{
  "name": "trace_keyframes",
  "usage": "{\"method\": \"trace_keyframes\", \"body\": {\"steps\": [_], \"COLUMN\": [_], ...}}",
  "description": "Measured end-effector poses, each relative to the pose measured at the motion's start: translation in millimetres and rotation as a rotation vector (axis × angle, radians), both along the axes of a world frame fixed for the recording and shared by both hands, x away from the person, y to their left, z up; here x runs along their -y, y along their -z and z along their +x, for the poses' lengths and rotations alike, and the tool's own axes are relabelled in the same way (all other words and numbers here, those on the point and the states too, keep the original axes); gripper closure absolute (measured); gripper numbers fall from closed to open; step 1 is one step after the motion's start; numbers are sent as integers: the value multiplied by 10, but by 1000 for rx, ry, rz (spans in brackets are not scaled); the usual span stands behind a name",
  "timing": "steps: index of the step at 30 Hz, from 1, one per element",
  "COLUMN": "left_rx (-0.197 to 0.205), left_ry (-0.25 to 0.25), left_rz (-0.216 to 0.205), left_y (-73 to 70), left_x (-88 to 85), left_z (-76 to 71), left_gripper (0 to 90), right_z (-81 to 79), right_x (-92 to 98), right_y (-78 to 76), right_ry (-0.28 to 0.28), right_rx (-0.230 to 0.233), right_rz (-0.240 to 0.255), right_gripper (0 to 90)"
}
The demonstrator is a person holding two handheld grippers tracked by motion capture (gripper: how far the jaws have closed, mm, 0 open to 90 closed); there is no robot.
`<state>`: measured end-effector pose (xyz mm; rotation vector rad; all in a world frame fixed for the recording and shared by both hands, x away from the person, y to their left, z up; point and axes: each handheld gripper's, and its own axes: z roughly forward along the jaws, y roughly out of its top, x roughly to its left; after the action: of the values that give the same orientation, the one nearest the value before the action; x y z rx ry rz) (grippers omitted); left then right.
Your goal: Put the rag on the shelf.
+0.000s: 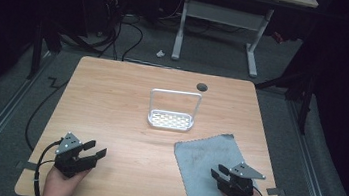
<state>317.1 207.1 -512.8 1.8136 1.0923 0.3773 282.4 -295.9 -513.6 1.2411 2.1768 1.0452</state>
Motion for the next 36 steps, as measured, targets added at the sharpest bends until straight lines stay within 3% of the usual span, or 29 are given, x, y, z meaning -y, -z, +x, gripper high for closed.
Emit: {"method": "trace_keyframes", "body": {"steps": [3,4,11,16,20,26,29,34,36], "left_rx": [-12,-9,-21,-28,-24,-22,-26,-55,-60], "left_ry": [2,2,19,19,35,102,145,231,266], "left_rz": [0,-1,-11,-35,-31,9,22,61,98], "left_y": [7,8,4,-5,-22,-48,-51,11,51], "left_x": [10,13,36,63,145,434,636,1069,1283], "left_z": [-3,-3,-21,-17,-41,-115,-160,-202,-208], "left_gripper": [464,482,641,679,690,706,714,733,750], "right_z": [2,6,22,21,21,41,58,74,69], "right_x": [-56,-75,-107,-203,-410,-804,-749,-331,-165], "right_y": [6,13,74,96,102,99,25,-35,-41], "right_ry": [-48,-58,-72,-97,-144,-258,-228,-102,-54], "right_rx": [-19,-32,-95,-94,-85,-76,-40,-14,-5], "right_rz": [-28,-47,-93,-81,-88,-84,-69,-44,-49], "right_gripper": [876,900,900,900,900,900,900,900,900]}}
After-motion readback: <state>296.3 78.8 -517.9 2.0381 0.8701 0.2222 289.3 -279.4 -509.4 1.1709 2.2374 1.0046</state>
